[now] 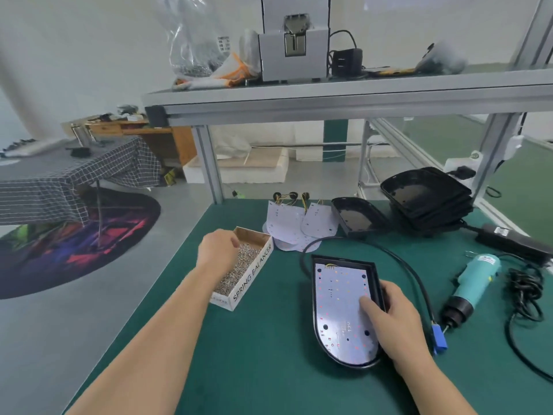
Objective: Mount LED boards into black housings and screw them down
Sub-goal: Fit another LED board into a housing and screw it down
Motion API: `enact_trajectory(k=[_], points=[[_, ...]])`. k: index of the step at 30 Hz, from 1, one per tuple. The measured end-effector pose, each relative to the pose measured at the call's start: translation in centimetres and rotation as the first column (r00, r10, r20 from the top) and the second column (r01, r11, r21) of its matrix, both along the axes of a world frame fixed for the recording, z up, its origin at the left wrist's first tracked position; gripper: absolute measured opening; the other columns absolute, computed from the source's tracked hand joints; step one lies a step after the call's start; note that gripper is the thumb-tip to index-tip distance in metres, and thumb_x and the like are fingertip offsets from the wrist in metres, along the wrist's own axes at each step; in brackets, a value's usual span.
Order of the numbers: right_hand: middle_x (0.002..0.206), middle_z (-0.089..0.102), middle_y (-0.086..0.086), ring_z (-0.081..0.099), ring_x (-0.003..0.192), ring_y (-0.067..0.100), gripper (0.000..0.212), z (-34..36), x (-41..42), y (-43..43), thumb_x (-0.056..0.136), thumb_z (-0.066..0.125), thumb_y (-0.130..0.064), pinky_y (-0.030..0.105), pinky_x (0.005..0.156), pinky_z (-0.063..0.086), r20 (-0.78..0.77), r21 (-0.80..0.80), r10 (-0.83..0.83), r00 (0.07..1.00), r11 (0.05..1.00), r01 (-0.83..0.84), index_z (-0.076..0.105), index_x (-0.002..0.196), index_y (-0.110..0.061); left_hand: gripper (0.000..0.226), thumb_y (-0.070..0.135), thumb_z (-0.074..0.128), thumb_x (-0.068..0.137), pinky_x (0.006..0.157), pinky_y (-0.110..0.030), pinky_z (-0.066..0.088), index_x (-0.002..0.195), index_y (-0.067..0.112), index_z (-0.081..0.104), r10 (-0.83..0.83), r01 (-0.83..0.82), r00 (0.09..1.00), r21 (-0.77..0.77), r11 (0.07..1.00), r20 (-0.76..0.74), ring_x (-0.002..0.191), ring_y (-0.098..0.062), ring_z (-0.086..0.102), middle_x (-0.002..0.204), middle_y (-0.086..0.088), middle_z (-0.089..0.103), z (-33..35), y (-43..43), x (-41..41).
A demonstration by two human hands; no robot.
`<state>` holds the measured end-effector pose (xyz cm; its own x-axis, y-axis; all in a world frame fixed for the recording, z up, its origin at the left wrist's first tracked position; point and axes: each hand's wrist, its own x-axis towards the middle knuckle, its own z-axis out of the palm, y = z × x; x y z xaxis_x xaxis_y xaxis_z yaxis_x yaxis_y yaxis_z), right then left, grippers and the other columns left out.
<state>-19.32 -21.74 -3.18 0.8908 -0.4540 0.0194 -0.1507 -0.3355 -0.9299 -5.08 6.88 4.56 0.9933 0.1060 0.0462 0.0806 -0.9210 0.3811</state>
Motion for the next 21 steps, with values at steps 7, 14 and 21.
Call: enact_trajectory(k=[7,14,21], points=[[0.093,0.067,-0.022,0.061,0.089,-0.001,0.024,-0.3,0.3,0.1,0.089,0.07,-0.02,0.023,0.069,0.044,0.002,0.004,-0.001,1.0,1.0,0.001,0.064,0.108,-0.033,0.031,0.011,0.073,0.086,0.085,-0.029,0.053,0.111,0.029,0.074,-0.254,0.302,0.942,0.23,0.925,-0.219,0.097,-0.015,0.065,0.113,0.005,0.07,-1.7,1.4,1.7],[0.091,0.066,-0.023,0.06,0.086,-0.004,0.024,-0.1,0.2,0.1,0.088,0.07,-0.02,0.02,0.067,0.043,0.003,-0.003,-0.004,1.0,1.0,0.004,0.062,0.105,-0.035,0.023,0.007,0.071,0.084,0.078,-0.03,0.053,0.073,0.026,0.065,-0.312,0.325,0.944,0.142,0.935,-0.105,0.084,-0.014,0.064,0.084,0.01,0.067,-2.4,2.1,1.2],[0.095,0.067,-0.022,0.06,0.086,-0.007,0.029,0.4,-0.2,0.5,0.086,0.072,-0.019,0.017,0.068,0.042,0.026,-0.008,-0.05,0.998,0.999,0.05,0.06,0.106,-0.037,0.022,0.006,0.071,0.083,0.05,-0.017,0.045,0.07,0.023,0.075,-0.208,0.206,0.977,-0.048,0.977,-0.043,0.045,-0.002,0.056,0.05,0.01,0.064,-1.9,2.8,0.8]])
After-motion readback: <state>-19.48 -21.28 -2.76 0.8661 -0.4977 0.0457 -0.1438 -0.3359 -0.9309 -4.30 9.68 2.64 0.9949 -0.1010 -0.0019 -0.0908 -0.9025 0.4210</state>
